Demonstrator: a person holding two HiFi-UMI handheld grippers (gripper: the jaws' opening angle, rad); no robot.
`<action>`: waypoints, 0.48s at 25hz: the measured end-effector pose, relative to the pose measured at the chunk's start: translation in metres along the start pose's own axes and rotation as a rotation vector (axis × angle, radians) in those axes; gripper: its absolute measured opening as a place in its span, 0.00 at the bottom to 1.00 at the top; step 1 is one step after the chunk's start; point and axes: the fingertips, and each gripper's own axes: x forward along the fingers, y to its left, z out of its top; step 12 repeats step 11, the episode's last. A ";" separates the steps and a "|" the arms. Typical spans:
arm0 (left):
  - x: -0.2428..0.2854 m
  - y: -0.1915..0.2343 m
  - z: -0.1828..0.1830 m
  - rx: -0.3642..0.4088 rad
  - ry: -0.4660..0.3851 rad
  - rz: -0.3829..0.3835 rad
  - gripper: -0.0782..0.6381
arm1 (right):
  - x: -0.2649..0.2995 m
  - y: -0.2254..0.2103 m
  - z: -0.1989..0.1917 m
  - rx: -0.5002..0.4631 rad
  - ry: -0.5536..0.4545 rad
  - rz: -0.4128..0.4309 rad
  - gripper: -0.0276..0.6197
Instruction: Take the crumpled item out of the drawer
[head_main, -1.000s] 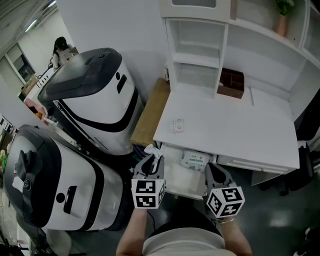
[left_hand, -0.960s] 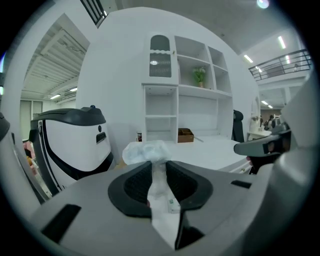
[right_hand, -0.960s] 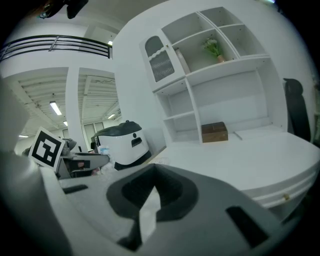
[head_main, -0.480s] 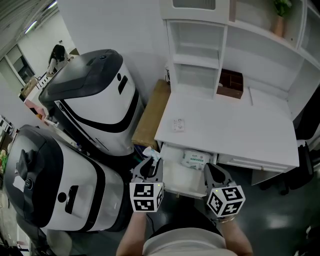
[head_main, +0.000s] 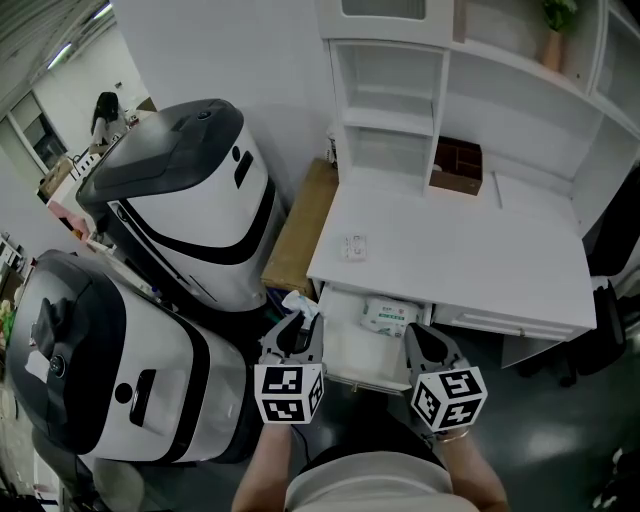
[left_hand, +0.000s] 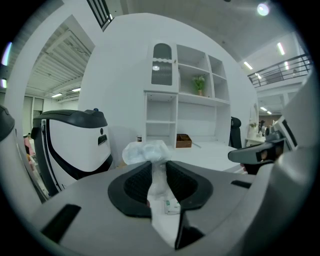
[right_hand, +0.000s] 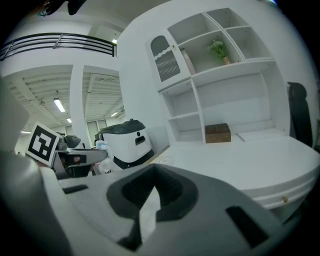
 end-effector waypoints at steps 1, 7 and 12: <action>0.000 -0.001 0.000 0.000 0.000 -0.001 0.23 | 0.000 0.000 0.000 -0.001 0.001 -0.001 0.05; -0.002 -0.001 0.000 -0.004 -0.004 -0.006 0.23 | -0.002 0.002 0.000 -0.007 -0.002 -0.003 0.05; -0.003 -0.002 0.001 -0.011 -0.005 -0.010 0.23 | -0.003 0.001 0.002 -0.006 -0.007 -0.002 0.05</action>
